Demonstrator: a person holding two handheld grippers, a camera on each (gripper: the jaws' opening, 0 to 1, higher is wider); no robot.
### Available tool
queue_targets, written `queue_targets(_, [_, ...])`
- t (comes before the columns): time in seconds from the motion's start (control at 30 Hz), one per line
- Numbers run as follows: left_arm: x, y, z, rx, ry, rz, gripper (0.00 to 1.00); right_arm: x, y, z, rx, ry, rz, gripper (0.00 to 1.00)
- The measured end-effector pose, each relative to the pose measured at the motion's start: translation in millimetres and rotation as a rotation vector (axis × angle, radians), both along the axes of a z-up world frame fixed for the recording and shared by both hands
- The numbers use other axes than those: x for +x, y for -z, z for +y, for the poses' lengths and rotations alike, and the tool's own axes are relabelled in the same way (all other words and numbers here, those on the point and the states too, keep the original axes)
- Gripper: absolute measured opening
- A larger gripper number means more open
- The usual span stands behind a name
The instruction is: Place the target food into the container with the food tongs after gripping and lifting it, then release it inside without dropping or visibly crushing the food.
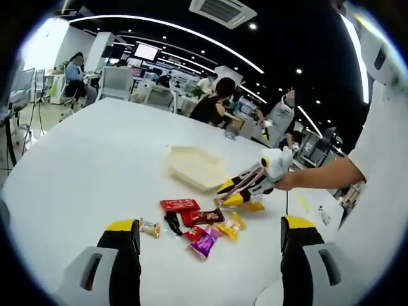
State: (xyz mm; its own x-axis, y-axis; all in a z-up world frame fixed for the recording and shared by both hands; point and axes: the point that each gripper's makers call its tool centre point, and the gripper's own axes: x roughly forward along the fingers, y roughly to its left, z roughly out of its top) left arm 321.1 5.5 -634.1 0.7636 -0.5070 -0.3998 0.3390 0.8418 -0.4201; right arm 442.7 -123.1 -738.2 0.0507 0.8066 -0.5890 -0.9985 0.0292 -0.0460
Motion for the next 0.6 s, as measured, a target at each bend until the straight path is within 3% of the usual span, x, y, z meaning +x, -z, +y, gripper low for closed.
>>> queue_targets(0.27, [-5.0, -10.6, 7, 0.003, -0.004, -0.03, 0.9, 4, -0.2, 1, -0.023, 0.089, 0.034, 0.18])
queue_targets(0.33, [-6.3, -13.1, 9, 0.01, 0.0, -0.042, 0.9, -3, -6.4, 3, 0.013, 0.129, 0.113, 0.18])
queue_targets(0.37, [-7.4, -14.6, 11, 0.017, 0.006, -0.052, 0.9, 2, -7.5, 0, 0.019, 0.158, 0.071, 0.18])
queue_targets(0.4, [-8.3, -15.0, 12, 0.019, 0.011, -0.053, 0.9, -2, -7.1, -1, 0.01, 0.157, 0.085, 0.18])
queue_targets(0.5, [-11.4, -19.5, 16, 0.024, 0.037, -0.063, 0.9, -8, -15.9, -10, 0.03, 0.253, 0.127, 0.18])
queue_targets(0.53, [-11.6, -20.7, 17, 0.027, 0.046, -0.068, 0.9, -5, -22.1, -14, 0.041, 0.288, 0.091, 0.18])
queue_targets(0.57, [-11.5, -21.3, 18, 0.028, 0.049, -0.069, 0.9, -6, -24.4, -15, 0.046, 0.3, 0.093, 0.18])
queue_targets(0.6, [-10.9, -23.5, 20, 0.025, 0.059, -0.073, 0.9, -9, -30.9, -19, 0.065, 0.357, 0.129, 0.18])
